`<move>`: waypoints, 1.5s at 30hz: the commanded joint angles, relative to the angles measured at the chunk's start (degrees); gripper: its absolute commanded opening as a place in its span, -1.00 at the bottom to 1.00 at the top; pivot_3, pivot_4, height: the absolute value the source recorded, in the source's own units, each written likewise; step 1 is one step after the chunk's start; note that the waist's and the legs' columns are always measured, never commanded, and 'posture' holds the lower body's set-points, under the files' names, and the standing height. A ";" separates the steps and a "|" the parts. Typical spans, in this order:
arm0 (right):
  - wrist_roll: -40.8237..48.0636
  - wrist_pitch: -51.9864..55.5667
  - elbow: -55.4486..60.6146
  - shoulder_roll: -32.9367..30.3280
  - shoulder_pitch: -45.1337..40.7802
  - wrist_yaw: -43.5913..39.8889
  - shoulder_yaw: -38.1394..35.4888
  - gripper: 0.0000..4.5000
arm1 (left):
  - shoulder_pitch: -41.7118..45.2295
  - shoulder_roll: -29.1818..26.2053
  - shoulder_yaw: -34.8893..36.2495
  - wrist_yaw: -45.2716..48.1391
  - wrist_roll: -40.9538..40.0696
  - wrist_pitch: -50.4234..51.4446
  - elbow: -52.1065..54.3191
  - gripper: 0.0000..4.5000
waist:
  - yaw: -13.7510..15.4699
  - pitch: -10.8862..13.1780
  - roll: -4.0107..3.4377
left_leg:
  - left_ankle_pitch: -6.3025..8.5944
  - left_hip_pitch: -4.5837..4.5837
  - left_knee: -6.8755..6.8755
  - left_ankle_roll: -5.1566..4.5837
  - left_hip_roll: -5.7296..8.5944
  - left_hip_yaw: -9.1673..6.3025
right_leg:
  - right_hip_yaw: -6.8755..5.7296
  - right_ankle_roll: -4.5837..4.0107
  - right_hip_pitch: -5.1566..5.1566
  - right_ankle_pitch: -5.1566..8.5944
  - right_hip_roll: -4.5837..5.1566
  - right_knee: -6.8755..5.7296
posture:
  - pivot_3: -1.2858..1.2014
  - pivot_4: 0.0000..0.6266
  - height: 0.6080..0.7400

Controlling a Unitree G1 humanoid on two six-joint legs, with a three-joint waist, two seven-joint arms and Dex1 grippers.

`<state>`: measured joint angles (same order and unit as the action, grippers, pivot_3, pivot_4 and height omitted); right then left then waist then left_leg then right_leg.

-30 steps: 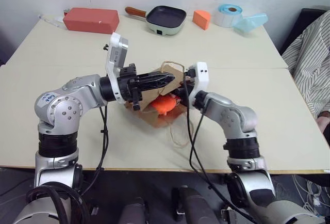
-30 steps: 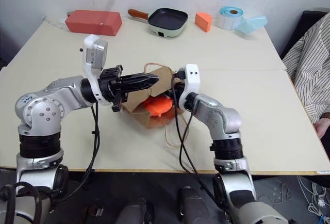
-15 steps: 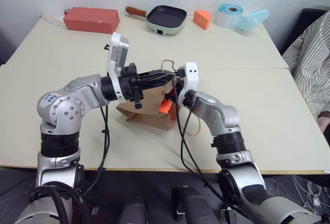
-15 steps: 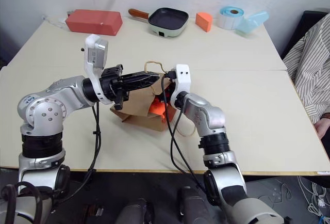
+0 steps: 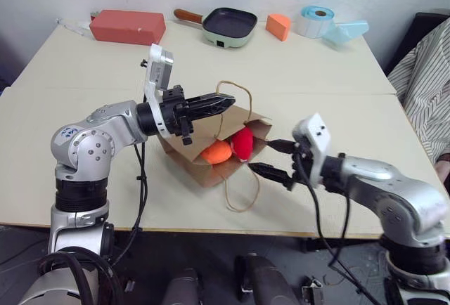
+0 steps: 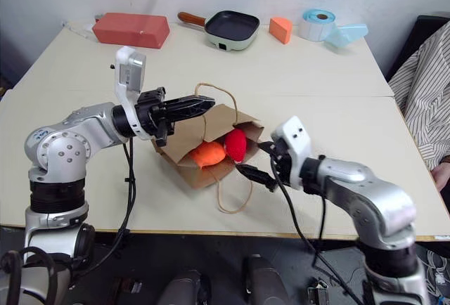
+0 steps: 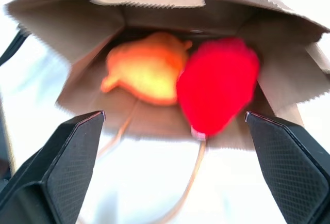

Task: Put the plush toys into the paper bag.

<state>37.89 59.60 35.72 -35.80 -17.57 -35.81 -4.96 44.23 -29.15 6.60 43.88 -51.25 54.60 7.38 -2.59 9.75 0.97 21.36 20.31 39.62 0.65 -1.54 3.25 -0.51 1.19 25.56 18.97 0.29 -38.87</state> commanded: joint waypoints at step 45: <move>24.54 10.07 -7.99 0.83 -5.27 -1.92 -16.27 -0.98 | 6.20 1.10 5.00 -2.42 -3.04 -0.43 -1.42 -1.00 | 0.99 -0.14 0.25 | -0.02 -0.07 0.04 0.03 -0.01 -0.03 | -0.03 0.00 -0.07 0.00 0.01 -0.02 | 0.03 -0.52 1.00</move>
<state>56.36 67.98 26.23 -33.93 -21.98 -37.91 -17.21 48.74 -28.03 9.55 41.84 -52.44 54.84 5.72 -1.60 9.61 1.23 21.35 20.26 39.65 0.68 -1.55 3.20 -0.56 1.18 25.48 18.97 0.30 -38.88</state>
